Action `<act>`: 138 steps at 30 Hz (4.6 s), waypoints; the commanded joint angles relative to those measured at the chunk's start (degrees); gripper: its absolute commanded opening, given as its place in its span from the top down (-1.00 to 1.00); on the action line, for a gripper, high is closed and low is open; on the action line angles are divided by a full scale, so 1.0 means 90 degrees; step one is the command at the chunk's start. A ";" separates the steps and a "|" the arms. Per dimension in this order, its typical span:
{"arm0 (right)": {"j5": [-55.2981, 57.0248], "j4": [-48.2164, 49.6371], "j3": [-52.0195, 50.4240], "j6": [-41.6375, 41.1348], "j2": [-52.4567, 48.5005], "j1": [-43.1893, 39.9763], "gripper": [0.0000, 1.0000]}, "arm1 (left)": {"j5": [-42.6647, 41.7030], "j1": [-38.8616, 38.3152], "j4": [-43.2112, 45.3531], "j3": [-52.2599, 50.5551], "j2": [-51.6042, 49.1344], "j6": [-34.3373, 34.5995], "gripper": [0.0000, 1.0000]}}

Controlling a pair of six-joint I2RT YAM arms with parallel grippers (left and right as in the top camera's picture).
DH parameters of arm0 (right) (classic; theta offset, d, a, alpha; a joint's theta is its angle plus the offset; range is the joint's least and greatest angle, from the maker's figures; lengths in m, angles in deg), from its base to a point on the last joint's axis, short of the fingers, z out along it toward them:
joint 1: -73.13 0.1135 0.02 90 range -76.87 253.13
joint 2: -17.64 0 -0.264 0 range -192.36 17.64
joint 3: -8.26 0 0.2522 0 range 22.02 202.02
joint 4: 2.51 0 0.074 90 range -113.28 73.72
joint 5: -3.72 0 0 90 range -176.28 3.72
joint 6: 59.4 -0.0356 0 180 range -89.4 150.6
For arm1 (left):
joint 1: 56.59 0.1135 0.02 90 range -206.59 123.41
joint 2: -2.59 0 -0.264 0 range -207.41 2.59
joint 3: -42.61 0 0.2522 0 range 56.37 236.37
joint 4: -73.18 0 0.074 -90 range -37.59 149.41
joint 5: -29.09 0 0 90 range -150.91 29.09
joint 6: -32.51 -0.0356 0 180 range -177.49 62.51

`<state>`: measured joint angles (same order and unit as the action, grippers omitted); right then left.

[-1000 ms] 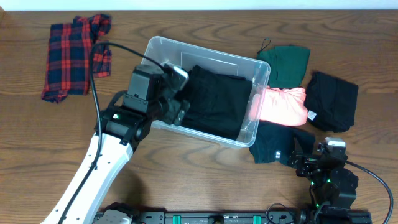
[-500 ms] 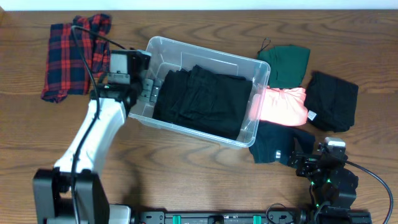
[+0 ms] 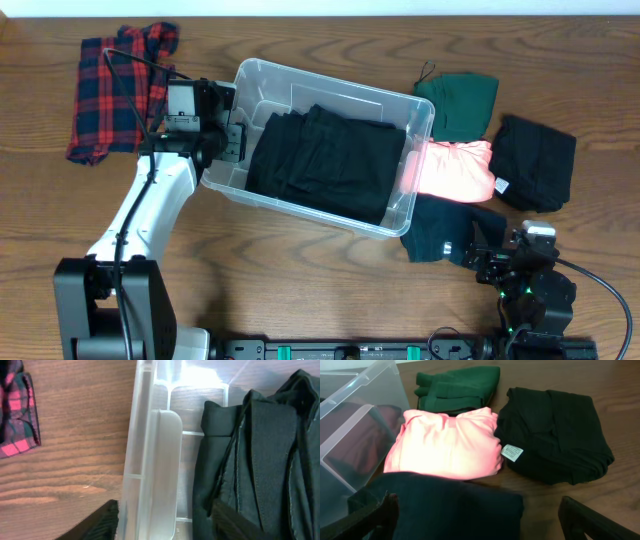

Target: Pack container

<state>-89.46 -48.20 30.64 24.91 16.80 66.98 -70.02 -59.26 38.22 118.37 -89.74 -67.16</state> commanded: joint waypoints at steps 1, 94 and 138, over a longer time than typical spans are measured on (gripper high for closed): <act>-0.0027 -0.0002 -0.0015 -0.0078 0.0039 -0.0024 -0.98 | -0.0083 0.0029 -0.0029 0.0100 -0.0204 0.0299 -0.11; -0.0027 0.0000 -0.0015 -0.0078 0.0039 -0.0024 -0.99 | -0.3279 0.4794 0.4413 0.0818 -0.2623 0.3089 -0.96; -0.0027 0.0000 -0.0015 -0.0078 0.0039 -0.0024 -0.98 | -0.1251 0.4901 -0.1083 0.0816 -0.0503 0.2829 -0.43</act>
<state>-89.46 -48.18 30.64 24.91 16.80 66.98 -81.40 -15.11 28.37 125.50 -100.06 -39.86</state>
